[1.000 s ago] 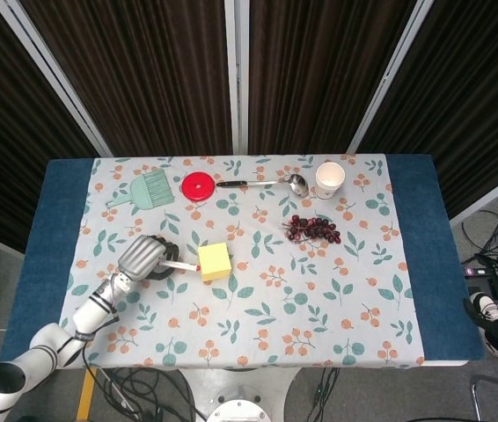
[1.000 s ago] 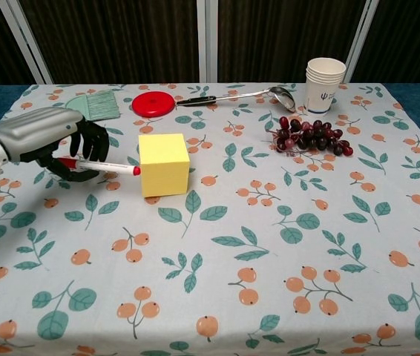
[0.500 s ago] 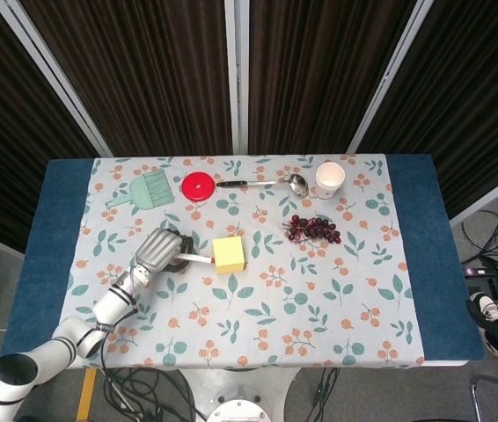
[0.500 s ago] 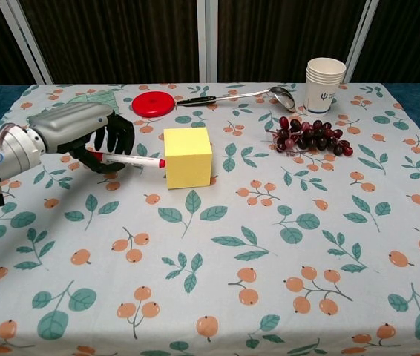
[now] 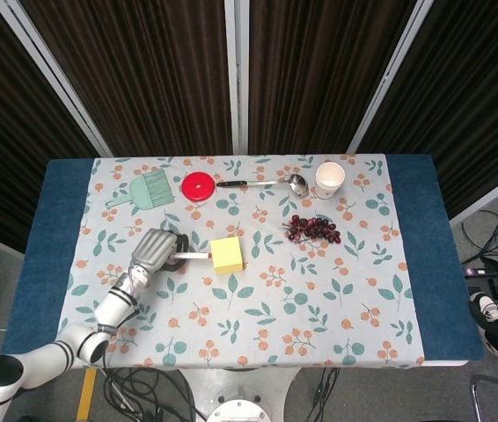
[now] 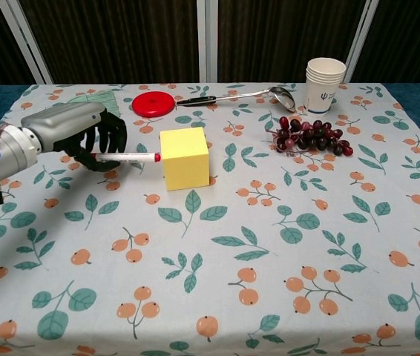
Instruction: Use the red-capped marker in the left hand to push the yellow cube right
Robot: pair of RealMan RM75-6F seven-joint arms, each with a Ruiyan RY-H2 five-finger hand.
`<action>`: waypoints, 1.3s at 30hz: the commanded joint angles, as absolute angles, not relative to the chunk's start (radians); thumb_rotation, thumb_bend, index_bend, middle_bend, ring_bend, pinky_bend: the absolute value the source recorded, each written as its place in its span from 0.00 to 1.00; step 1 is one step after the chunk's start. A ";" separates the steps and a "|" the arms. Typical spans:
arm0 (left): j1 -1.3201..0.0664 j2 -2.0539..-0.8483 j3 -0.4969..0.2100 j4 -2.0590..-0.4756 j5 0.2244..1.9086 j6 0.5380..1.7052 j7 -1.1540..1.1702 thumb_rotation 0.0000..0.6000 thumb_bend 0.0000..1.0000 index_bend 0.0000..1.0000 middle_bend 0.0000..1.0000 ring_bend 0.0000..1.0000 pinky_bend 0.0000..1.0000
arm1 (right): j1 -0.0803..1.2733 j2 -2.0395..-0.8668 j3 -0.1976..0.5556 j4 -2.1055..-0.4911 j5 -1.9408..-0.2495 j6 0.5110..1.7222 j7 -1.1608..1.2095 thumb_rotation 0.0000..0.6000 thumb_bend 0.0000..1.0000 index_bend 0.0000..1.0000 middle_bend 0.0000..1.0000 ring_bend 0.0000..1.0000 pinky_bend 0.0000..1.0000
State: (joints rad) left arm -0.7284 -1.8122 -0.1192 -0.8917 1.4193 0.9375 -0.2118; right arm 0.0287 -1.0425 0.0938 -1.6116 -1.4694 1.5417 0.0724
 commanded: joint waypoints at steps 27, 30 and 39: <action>-0.978 -1.986 -0.244 -0.834 1.350 0.772 -0.142 1.00 0.49 0.69 0.70 0.53 0.57 | 0.020 -1.036 0.100 -1.588 -1.441 1.526 0.096 1.00 0.18 0.20 0.28 0.16 0.29; -0.990 -1.993 -0.252 -0.844 1.337 0.763 -0.119 1.00 0.49 0.69 0.70 0.53 0.57 | 0.020 -1.035 0.101 -1.584 -1.441 1.527 0.101 1.00 0.18 0.20 0.28 0.16 0.29; -0.909 -1.903 -0.210 -0.902 1.330 0.827 -0.078 1.00 0.49 0.69 0.70 0.53 0.57 | 0.027 -1.035 0.104 -1.577 -1.453 1.525 0.116 1.00 0.18 0.20 0.28 0.16 0.29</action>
State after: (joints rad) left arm -0.9390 -1.9336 -0.2291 -0.8819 1.3295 0.8068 -0.0808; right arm 0.0260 -1.0347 0.1039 -1.5770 -1.4525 1.5254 0.1148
